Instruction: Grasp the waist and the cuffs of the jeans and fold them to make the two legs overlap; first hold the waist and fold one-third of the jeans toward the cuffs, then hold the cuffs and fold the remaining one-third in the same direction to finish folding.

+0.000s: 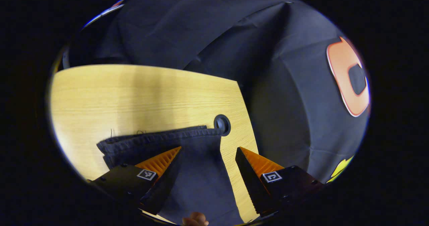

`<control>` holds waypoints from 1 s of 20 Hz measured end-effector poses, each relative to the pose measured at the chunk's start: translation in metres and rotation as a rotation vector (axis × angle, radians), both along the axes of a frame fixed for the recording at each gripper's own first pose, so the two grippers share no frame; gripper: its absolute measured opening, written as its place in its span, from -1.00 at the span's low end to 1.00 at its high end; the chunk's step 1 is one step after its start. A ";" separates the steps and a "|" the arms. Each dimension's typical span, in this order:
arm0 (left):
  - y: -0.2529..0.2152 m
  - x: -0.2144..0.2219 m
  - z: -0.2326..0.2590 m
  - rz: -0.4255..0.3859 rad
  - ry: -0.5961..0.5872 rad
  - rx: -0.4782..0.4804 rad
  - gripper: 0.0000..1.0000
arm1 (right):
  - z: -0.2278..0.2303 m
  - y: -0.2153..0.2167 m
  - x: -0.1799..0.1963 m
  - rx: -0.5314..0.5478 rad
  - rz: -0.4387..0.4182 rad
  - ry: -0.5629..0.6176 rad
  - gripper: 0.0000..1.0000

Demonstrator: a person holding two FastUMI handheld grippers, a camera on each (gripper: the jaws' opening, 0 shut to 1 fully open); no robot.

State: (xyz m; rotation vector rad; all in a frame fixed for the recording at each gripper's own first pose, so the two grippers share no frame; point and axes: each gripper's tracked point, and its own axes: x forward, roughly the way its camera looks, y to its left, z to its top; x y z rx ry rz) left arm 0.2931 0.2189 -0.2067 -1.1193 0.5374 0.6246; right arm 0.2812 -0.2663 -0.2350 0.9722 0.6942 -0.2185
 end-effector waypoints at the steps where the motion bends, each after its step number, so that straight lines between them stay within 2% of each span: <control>1: -0.002 -0.001 0.009 -0.029 -0.004 0.039 0.97 | 0.007 0.003 -0.002 -0.013 0.011 -0.011 0.92; 2: -0.001 -0.001 0.013 -0.053 -0.012 0.076 0.97 | 0.015 0.004 -0.005 -0.027 0.021 -0.021 0.92; 3: -0.005 -0.008 0.023 -0.082 -0.026 0.123 0.97 | 0.023 0.005 -0.009 -0.036 0.032 -0.037 0.76; 4: -0.007 -0.008 0.036 -0.113 -0.050 0.164 0.97 | 0.032 0.005 -0.015 -0.049 0.037 -0.053 0.92; 7: -0.014 -0.011 0.077 -0.176 -0.119 0.286 0.98 | 0.055 -0.003 -0.038 -0.117 0.036 -0.089 0.92; 8: -0.017 -0.014 0.091 -0.194 -0.146 0.324 0.98 | 0.062 -0.010 -0.047 -0.154 0.033 -0.101 0.76; 9: -0.022 -0.016 0.109 -0.219 -0.181 0.370 0.98 | 0.066 -0.017 -0.059 -0.198 0.029 -0.110 0.92; 11: -0.029 -0.026 0.140 -0.264 -0.227 0.509 0.97 | 0.072 -0.031 -0.084 -0.282 0.020 -0.121 0.92; 13: -0.042 -0.036 0.162 -0.328 -0.255 0.637 0.97 | 0.072 -0.037 -0.108 -0.317 0.010 -0.114 0.92; 19: -0.101 -0.082 0.224 -0.441 -0.381 0.895 1.00 | 0.033 -0.048 -0.160 -0.178 -0.085 -0.022 0.92; 20: -0.113 -0.090 0.231 -0.471 -0.396 0.920 0.96 | 0.028 -0.050 -0.165 -0.155 -0.102 -0.013 0.84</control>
